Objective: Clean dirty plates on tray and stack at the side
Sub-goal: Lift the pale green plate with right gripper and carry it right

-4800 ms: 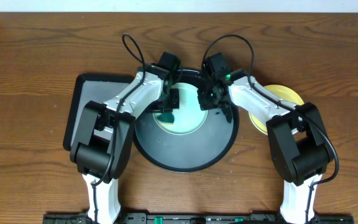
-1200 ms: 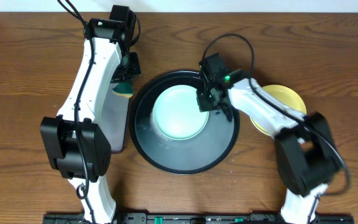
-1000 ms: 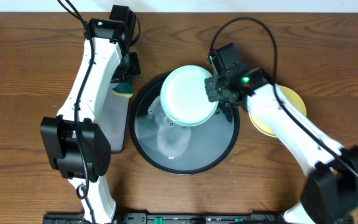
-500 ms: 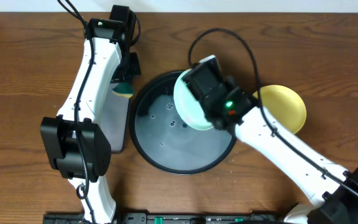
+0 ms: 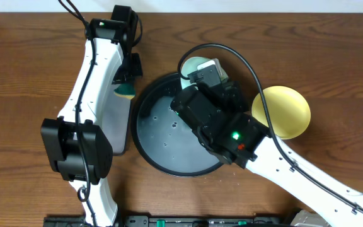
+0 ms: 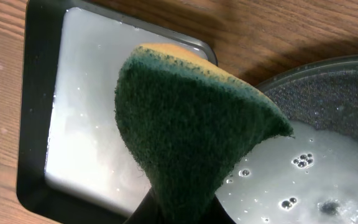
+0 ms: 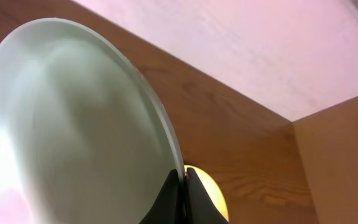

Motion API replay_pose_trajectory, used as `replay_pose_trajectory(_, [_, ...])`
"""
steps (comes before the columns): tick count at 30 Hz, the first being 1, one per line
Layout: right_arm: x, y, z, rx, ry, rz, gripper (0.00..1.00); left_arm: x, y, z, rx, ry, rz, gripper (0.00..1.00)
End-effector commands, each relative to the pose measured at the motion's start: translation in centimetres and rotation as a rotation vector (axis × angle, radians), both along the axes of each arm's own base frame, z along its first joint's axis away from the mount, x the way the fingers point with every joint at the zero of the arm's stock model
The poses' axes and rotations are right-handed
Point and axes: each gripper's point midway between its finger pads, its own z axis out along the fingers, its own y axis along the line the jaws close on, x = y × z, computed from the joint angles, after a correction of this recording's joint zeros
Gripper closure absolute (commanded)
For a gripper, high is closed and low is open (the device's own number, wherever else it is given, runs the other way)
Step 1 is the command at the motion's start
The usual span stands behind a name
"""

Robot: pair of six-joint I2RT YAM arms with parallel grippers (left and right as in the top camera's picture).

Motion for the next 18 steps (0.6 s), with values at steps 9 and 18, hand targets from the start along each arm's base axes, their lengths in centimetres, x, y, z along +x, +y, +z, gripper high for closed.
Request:
replay_pose_trajectory(9, [-0.88, -1.21, 3.1, 0.018, -0.086, -0.025, 0.99, 0.1, 0.41, 1.51, 0.008, -0.036, -0.002, 0.92])
replay_pose_trajectory(18, [-0.88, -0.98, 2.9, 0.029, -0.076, -0.016, 0.99, 0.11, 0.4, 1.51, 0.008, -0.036, -0.003, 0.92])
